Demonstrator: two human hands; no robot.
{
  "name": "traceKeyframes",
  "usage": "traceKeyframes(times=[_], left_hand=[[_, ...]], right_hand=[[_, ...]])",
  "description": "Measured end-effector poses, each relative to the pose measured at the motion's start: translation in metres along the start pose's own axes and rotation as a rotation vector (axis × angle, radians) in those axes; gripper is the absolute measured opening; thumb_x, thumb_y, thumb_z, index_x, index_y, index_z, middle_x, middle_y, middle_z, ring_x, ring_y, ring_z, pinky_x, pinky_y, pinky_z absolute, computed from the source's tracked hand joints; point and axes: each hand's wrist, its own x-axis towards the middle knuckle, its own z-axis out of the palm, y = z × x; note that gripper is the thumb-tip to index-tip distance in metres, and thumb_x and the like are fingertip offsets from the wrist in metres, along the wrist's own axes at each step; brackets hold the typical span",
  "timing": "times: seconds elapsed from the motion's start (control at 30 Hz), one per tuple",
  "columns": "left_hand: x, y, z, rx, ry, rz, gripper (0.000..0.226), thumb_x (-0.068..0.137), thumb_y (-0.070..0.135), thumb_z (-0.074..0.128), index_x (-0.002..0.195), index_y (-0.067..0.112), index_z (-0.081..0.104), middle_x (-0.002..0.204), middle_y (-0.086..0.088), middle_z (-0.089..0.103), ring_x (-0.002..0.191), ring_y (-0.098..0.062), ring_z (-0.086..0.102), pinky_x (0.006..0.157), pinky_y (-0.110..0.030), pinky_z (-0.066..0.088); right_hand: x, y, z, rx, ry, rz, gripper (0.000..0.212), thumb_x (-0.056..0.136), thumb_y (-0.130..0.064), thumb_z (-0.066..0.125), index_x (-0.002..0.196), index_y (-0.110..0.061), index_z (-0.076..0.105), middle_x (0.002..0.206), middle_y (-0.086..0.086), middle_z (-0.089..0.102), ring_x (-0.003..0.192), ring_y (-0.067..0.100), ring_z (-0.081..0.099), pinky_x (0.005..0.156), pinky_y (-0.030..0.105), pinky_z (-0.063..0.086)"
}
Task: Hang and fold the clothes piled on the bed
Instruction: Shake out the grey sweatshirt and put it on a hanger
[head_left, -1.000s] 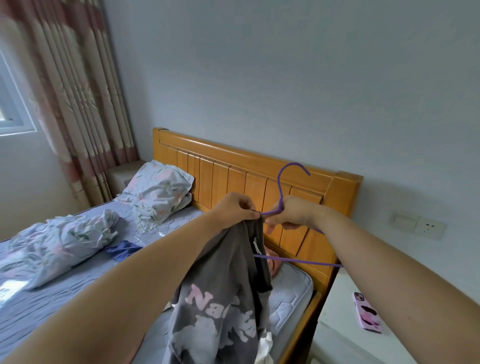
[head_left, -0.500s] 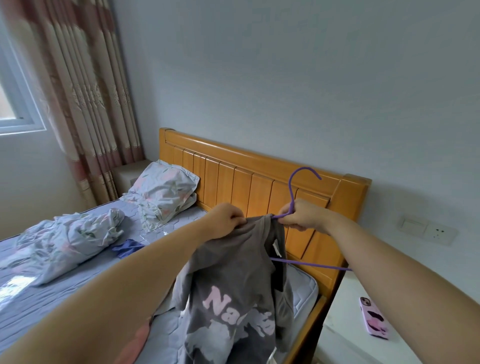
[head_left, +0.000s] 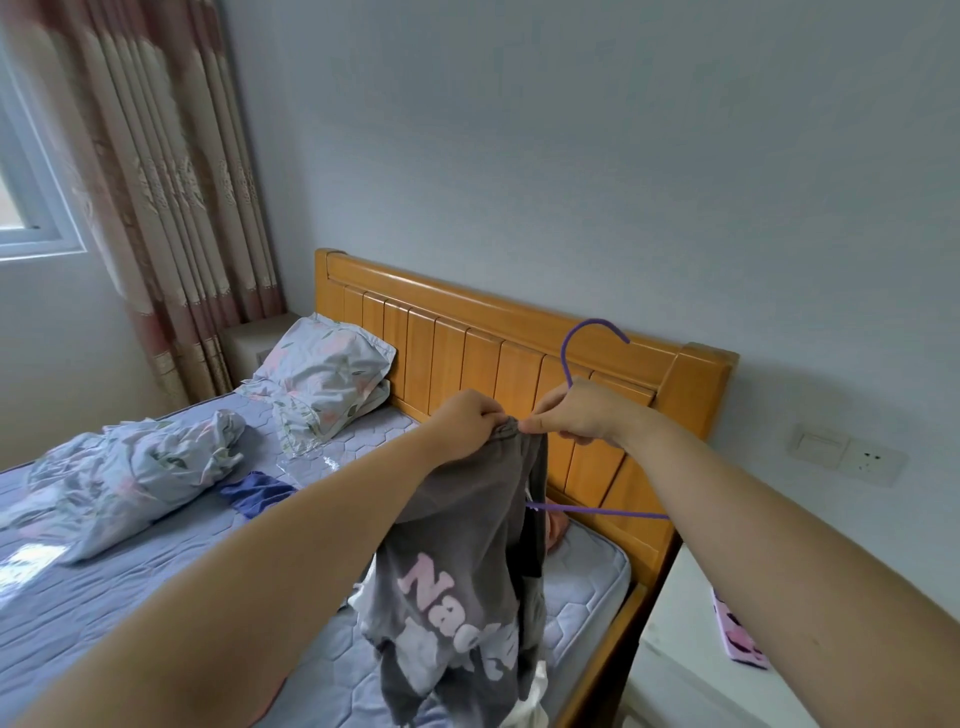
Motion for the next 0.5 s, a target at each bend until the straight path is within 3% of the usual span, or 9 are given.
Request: traceKeyframes(times=[0.1,0.2,0.3,0.4,0.43,0.5], left_hand=[[-0.003,0.002,0.001,-0.031,0.0,0.008,0.026,0.099,0.021,0.047,0.087,0.012,0.067,0.078,-0.003,0.062,0.075,-0.011,0.055,0.072,-0.022,0.041],[-0.003,-0.002,-0.008,-0.011,0.039,0.048,0.024,0.098,0.023,0.049,0.087,0.014,0.068,0.082,-0.002,0.064,0.081,-0.016,0.058,0.075,-0.025,0.041],[-0.006,-0.027,-0.017,-0.039,0.116,0.002,0.027,0.098,0.033,0.049,0.114,0.017,0.063,0.105,0.002,0.063,0.099,-0.016,0.057,0.087,-0.027,0.041],[-0.019,-0.069,-0.019,-0.217,0.084,-0.126,0.051,0.088,0.035,0.065,0.133,0.019,0.046,0.117,0.003,0.053,0.111,-0.015,0.05,0.095,-0.029,0.042],[-0.023,-0.083,-0.019,-0.24,0.045,-0.167,0.05,0.084,0.028,0.071,0.127,0.02,0.048,0.113,0.003,0.054,0.107,-0.015,0.051,0.089,-0.026,0.044],[-0.028,-0.105,-0.019,-0.091,-0.008,-0.192,0.026,0.079,0.014,0.074,0.098,0.016,0.057,0.093,0.0,0.059,0.09,-0.017,0.054,0.074,-0.025,0.043]], right_hand=[[-0.002,0.0,-0.002,0.009,-0.004,-0.028,0.024,0.085,-0.032,0.069,0.075,-0.01,0.069,0.05,-0.004,0.051,0.044,0.008,0.04,0.044,0.019,0.033],[-0.002,0.007,-0.007,0.02,0.12,-0.024,0.03,0.088,-0.034,0.065,0.064,-0.015,0.066,0.046,-0.013,0.05,0.047,0.005,0.041,0.048,0.019,0.034],[-0.002,0.018,-0.018,0.055,0.174,0.038,0.03,0.089,-0.031,0.065,0.078,-0.004,0.07,0.056,-0.004,0.052,0.053,0.01,0.042,0.051,0.021,0.034],[-0.001,0.027,-0.026,0.134,0.176,0.075,0.031,0.088,-0.027,0.066,0.09,0.004,0.068,0.068,0.009,0.056,0.063,0.018,0.05,0.057,0.028,0.042],[-0.001,0.028,-0.027,0.154,0.178,0.076,0.029,0.088,-0.026,0.066,0.09,0.003,0.069,0.072,0.01,0.06,0.068,0.02,0.054,0.063,0.031,0.046],[-0.001,0.028,-0.024,0.184,0.182,0.07,0.028,0.088,-0.024,0.067,0.091,0.003,0.069,0.074,0.009,0.063,0.071,0.02,0.058,0.067,0.032,0.049]])
